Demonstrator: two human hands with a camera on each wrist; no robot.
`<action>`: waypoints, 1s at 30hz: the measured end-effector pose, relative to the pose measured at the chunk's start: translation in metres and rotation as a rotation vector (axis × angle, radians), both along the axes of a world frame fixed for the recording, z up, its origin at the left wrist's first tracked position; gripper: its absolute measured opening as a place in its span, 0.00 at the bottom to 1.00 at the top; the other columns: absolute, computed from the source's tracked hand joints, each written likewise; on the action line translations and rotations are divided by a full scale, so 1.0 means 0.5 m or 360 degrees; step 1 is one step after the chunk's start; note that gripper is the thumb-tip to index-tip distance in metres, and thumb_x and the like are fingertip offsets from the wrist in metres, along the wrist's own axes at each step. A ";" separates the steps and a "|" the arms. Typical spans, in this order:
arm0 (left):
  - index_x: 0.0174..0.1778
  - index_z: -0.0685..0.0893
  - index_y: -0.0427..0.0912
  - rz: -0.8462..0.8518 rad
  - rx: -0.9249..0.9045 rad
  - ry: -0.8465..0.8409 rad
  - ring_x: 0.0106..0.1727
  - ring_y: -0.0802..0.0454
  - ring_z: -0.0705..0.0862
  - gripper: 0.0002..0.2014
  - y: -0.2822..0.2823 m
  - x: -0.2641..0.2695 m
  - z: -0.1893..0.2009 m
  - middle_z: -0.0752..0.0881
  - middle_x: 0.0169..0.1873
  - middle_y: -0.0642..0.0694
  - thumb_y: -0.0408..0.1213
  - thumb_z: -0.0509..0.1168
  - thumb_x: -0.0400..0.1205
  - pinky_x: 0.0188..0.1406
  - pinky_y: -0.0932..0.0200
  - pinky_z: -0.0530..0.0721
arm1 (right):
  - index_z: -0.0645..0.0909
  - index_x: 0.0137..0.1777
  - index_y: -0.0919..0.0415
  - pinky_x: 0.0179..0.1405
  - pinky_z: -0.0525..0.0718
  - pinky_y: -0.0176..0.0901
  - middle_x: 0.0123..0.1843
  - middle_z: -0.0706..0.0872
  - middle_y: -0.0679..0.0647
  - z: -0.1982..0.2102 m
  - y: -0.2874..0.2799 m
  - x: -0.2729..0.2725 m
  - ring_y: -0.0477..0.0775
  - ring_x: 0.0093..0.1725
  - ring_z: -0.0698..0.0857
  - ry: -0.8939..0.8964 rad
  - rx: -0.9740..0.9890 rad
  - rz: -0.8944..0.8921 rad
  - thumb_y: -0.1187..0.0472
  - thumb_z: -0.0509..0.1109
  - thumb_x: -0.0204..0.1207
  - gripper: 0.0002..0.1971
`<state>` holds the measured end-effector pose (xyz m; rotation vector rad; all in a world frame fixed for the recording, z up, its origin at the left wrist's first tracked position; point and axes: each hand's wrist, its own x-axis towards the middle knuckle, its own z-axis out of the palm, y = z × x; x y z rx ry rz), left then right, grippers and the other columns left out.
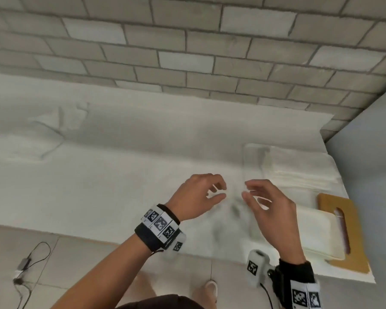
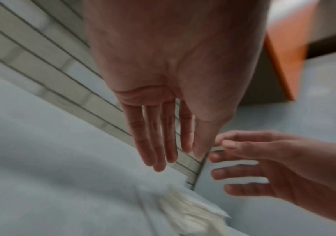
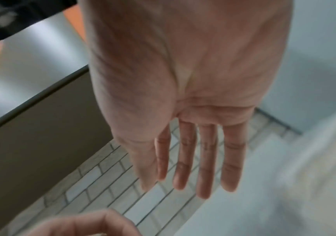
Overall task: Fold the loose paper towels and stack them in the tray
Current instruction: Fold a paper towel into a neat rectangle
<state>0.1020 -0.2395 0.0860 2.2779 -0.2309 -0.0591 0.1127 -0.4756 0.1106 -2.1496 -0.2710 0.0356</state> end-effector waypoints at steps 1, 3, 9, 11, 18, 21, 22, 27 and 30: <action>0.53 0.85 0.57 0.0110 -0.0053 0.0022 0.51 0.61 0.89 0.03 0.076 -0.010 -0.013 0.90 0.49 0.60 0.46 0.72 0.86 0.49 0.52 0.90 | 0.89 0.58 0.42 0.58 0.87 0.33 0.56 0.94 0.37 -0.012 0.066 -0.008 0.41 0.58 0.92 0.0059 0.0133 0.0010 0.57 0.81 0.84 0.09; 0.48 0.86 0.57 0.0338 -0.0087 0.0046 0.47 0.60 0.91 0.03 0.236 -0.037 -0.049 0.91 0.44 0.60 0.43 0.73 0.85 0.49 0.51 0.91 | 0.91 0.54 0.44 0.58 0.88 0.34 0.53 0.95 0.38 -0.054 0.198 -0.023 0.43 0.56 0.94 0.0108 0.0253 0.0063 0.61 0.80 0.85 0.08; 0.48 0.86 0.58 0.0932 0.0167 0.0032 0.49 0.57 0.90 0.07 0.714 -0.146 -0.167 0.90 0.44 0.60 0.38 0.73 0.84 0.48 0.48 0.92 | 0.91 0.52 0.45 0.58 0.91 0.45 0.51 0.95 0.37 -0.204 0.572 -0.053 0.43 0.53 0.94 0.0318 0.0244 0.0161 0.62 0.79 0.86 0.09; 0.58 0.87 0.50 0.1074 0.0393 -0.0017 0.59 0.42 0.87 0.09 0.865 -0.158 -0.185 0.90 0.55 0.47 0.37 0.74 0.83 0.54 0.42 0.89 | 0.91 0.51 0.44 0.59 0.90 0.44 0.53 0.95 0.36 -0.228 0.671 -0.057 0.42 0.54 0.94 0.0323 0.0201 0.0223 0.63 0.78 0.86 0.09; 0.92 0.60 0.56 0.1066 0.0773 0.0618 0.93 0.33 0.49 0.43 1.208 -0.142 -0.271 0.53 0.94 0.46 0.68 0.66 0.83 0.91 0.36 0.55 | 0.90 0.50 0.43 0.54 0.86 0.32 0.53 0.93 0.34 -0.219 0.918 -0.029 0.41 0.56 0.92 0.0312 0.0082 0.0450 0.60 0.77 0.87 0.08; 0.91 0.63 0.57 0.0855 0.0901 0.0546 0.91 0.32 0.60 0.34 1.193 -0.146 -0.279 0.58 0.93 0.47 0.63 0.58 0.89 0.88 0.37 0.65 | 0.87 0.52 0.39 0.56 0.86 0.34 0.54 0.92 0.34 -0.230 0.997 0.004 0.39 0.57 0.90 0.0265 -0.0085 0.0527 0.55 0.76 0.88 0.07; 0.89 0.68 0.55 0.0786 0.0932 0.0469 0.87 0.31 0.66 0.31 1.176 -0.150 -0.275 0.63 0.92 0.46 0.60 0.57 0.89 0.85 0.36 0.70 | 0.86 0.55 0.38 0.58 0.88 0.38 0.56 0.91 0.34 -0.236 1.023 0.013 0.38 0.58 0.89 0.0257 -0.0154 0.0536 0.52 0.76 0.87 0.05; 0.63 0.91 0.47 0.0645 0.0658 0.0055 0.54 0.40 0.87 0.25 1.084 -0.181 -0.274 0.93 0.63 0.49 0.56 0.54 0.87 0.56 0.46 0.88 | 0.61 0.85 0.21 0.76 0.83 0.55 0.86 0.65 0.45 -0.250 1.146 0.017 0.48 0.77 0.77 0.0338 -0.0473 0.0742 0.50 0.79 0.81 0.41; 0.47 0.89 0.51 0.0698 0.0136 0.0158 0.44 0.53 0.85 0.16 1.086 -0.179 -0.222 0.91 0.42 0.56 0.56 0.62 0.90 0.47 0.51 0.83 | 0.64 0.85 0.21 0.78 0.82 0.52 0.84 0.66 0.44 -0.250 1.185 0.014 0.47 0.77 0.78 0.0308 -0.0331 0.0804 0.59 0.78 0.81 0.42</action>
